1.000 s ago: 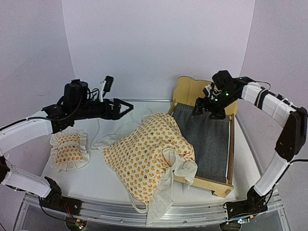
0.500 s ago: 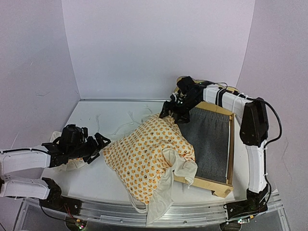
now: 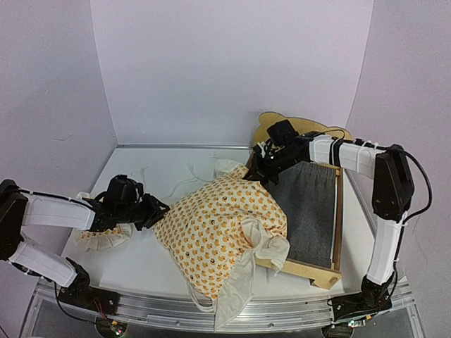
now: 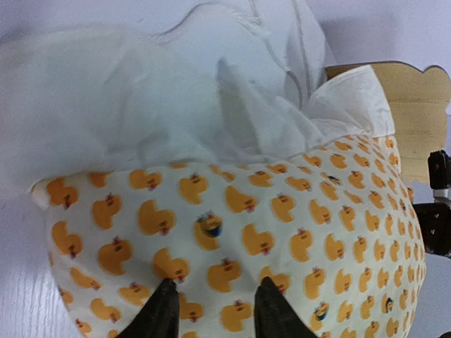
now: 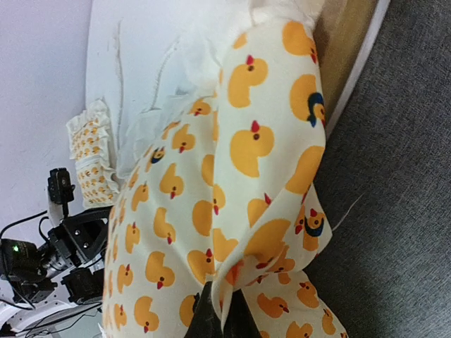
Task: Set up the pet bed
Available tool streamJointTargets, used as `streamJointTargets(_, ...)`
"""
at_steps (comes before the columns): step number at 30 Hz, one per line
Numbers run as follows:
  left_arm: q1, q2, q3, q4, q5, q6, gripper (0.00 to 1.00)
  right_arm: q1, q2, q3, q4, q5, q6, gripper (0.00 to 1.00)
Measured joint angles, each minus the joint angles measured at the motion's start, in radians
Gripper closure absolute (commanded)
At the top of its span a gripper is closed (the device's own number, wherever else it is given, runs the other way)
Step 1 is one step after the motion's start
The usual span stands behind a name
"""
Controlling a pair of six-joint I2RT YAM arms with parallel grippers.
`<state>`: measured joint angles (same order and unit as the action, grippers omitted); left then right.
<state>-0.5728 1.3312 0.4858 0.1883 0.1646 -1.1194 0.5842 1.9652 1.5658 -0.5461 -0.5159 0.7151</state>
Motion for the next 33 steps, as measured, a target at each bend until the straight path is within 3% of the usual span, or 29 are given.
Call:
streamJointTargets(5,0.003,-0.005,0.166,-0.003,0.019,0.163,0.99,0.001,-0.124,-0.032,-0.013,-0.023,-0.047,1.00)
streamJointTargets(11,0.005,-0.016,0.520,0.026,0.197,0.421,1.00,0.001,-0.431,-0.038,-0.151,-0.069,-0.251,1.00)
streamJointTargets(14,0.004,-0.048,0.625,0.060,0.280,0.495,0.99,0.001,-0.644,-0.097,-0.175,-0.098,-0.332,1.00)
streamJointTargets(16,0.003,-0.079,0.646,0.082,0.307,0.514,0.65,0.004,-0.807,-0.185,-0.188,-0.083,-0.367,1.00)
streamJointTargets(18,0.002,-0.090,0.647,0.092,0.315,0.512,0.42,0.007,-0.931,-0.286,-0.220,-0.023,-0.378,0.96)
streamJointTargets(19,0.002,-0.080,0.647,0.092,0.317,0.509,0.33,0.008,-0.978,-0.333,-0.243,0.019,-0.374,0.84)
streamJointTargets(20,0.003,-0.060,0.647,0.090,0.324,0.500,0.27,0.008,-1.006,-0.379,-0.262,0.066,-0.366,0.65)
streamJointTargets(21,0.003,-0.029,0.647,0.084,0.331,0.488,0.22,0.008,-1.014,-0.423,-0.283,0.111,-0.354,0.46)
streamJointTargets(23,0.003,0.064,0.646,0.064,0.351,0.463,0.16,0.008,-0.980,-0.497,-0.327,0.180,-0.341,0.18)
streamJointTargets(25,0.003,0.177,0.641,0.038,0.372,0.447,0.14,0.006,-0.919,-0.531,-0.382,0.232,-0.336,0.05)
streamJointTargets(29,0.003,0.354,0.593,-0.039,0.401,0.428,0.09,0.006,-0.781,-0.525,-0.525,0.396,-0.343,0.02)
streamJointTargets(33,0.003,0.412,0.578,-0.077,0.418,0.415,0.08,-0.044,-0.735,-0.435,-0.626,0.496,-0.351,0.02)
